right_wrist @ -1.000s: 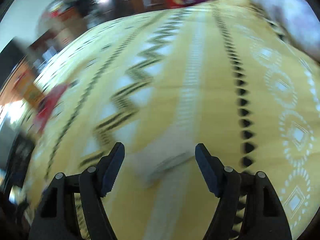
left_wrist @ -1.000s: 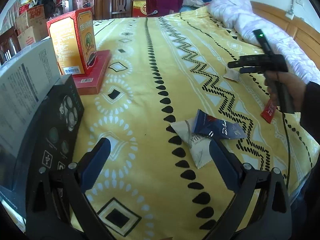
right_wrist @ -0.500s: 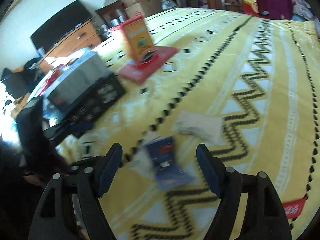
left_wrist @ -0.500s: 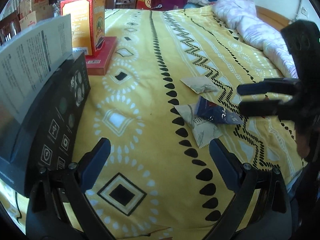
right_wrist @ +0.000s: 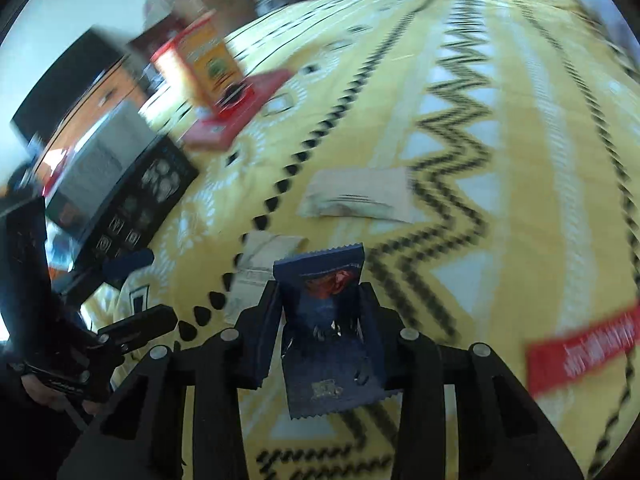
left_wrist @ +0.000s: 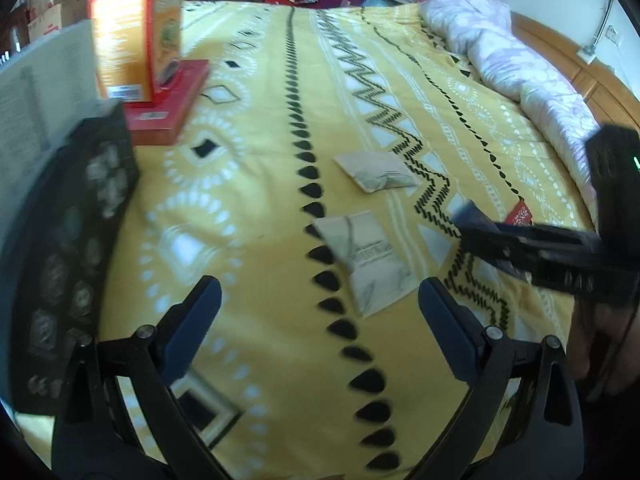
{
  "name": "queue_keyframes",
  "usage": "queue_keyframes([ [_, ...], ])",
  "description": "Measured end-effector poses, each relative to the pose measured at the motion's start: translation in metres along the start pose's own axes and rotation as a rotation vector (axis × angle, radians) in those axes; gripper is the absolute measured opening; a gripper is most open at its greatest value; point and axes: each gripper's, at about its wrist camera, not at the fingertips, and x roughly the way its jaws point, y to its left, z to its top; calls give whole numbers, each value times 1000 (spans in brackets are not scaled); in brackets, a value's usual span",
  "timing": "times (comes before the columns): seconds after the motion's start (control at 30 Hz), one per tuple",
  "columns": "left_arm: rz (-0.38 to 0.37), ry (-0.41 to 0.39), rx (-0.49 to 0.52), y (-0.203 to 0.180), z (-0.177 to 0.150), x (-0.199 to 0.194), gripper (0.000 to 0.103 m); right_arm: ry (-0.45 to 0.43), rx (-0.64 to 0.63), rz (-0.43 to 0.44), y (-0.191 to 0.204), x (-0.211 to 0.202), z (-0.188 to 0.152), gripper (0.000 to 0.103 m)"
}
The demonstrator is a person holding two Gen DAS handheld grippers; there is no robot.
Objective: Organize snacks
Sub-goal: 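Grasp the white PULADA packet with the left tool while the right tool holds the blue packet, then carry both packets over the glass bowl and open both tools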
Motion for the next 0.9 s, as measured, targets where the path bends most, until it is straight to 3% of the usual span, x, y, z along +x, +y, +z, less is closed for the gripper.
queue_keyframes([
  [0.07, 4, 36, -17, -5, 7, 18, 99, -12, 47, -79, -10, -8, -15, 42],
  [0.27, 81, 65, 3, -25, 14, 46, 97, 8, 94, -111, -23, -5, -36, 45],
  [0.33, 136, 69, 32, -28, 12, 51, 70, 9, 70, -130, -21, -2, -37, 46],
  [0.37, 147, 58, 34, -27, 12, 49, 63, 9, 65, -133, -20, 0, -37, 46],
  [0.4, 140, 55, 31, -27, 11, 46, 43, 5, 63, -135, -18, -1, -39, 45],
  [0.43, 131, 62, 30, -26, 11, 43, 39, -3, 66, -133, -18, -4, -42, 44],
  [0.63, 76, 1, 38, -26, 19, 3, 38, -77, 88, -104, -16, -26, -42, 40],
  [0.8, 60, -137, 74, -28, 36, -63, 38, -164, 54, -83, 6, -54, -25, 40],
  [0.9, 90, -234, 77, -21, 45, -108, 38, -215, 17, -72, 25, -74, -9, 40],
])
